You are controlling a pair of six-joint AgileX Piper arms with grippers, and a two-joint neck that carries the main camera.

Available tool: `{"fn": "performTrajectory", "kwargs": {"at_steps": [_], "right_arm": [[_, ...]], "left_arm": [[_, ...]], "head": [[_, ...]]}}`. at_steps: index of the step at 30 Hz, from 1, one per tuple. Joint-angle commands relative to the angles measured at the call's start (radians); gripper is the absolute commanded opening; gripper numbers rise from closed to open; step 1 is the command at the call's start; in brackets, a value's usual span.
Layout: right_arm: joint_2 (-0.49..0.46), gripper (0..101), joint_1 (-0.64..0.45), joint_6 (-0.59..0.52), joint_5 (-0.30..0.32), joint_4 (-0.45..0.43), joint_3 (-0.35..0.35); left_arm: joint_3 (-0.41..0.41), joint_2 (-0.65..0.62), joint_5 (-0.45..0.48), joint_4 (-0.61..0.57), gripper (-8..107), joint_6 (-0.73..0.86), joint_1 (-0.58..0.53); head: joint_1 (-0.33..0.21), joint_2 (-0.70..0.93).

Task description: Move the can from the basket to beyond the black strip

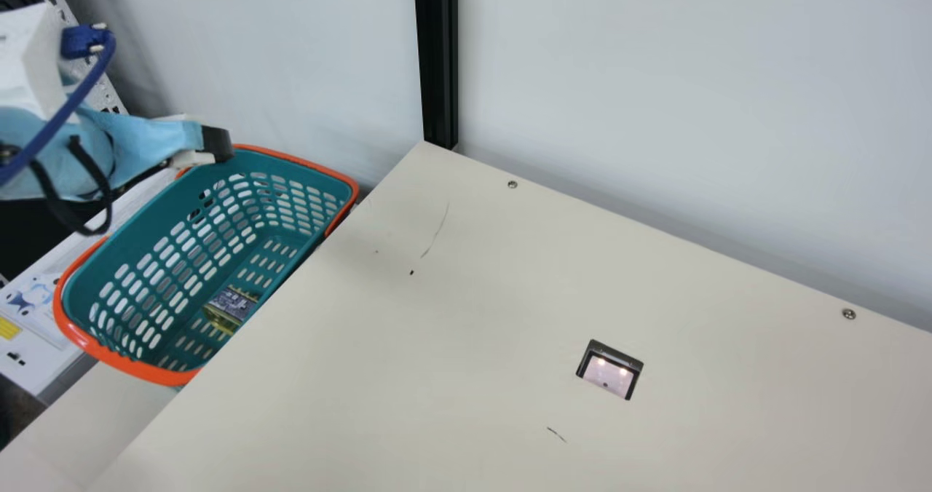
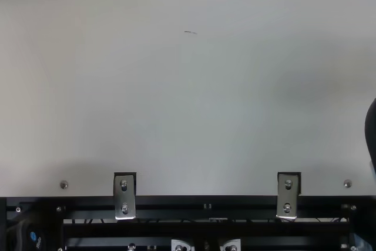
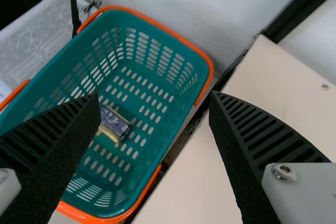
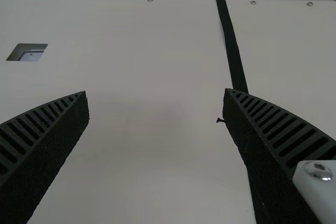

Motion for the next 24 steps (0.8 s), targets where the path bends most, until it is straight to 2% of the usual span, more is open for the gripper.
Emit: {"fn": "performTrajectory", "kwargs": {"at_steps": [1,24], "right_arm": [[0.000,101,0.000,0.000,0.000,0.000,0.000],[0.000,101,0.000,0.000,0.000,0.000,0.000]], "left_arm": [[-0.002,0.073,-0.006,0.006,90,-0.013,0.010],[-0.003,0.544,-0.163,0.159,90,-0.406,0.069]], "head": [[-0.045,0.021],[-0.045,0.021]]}}
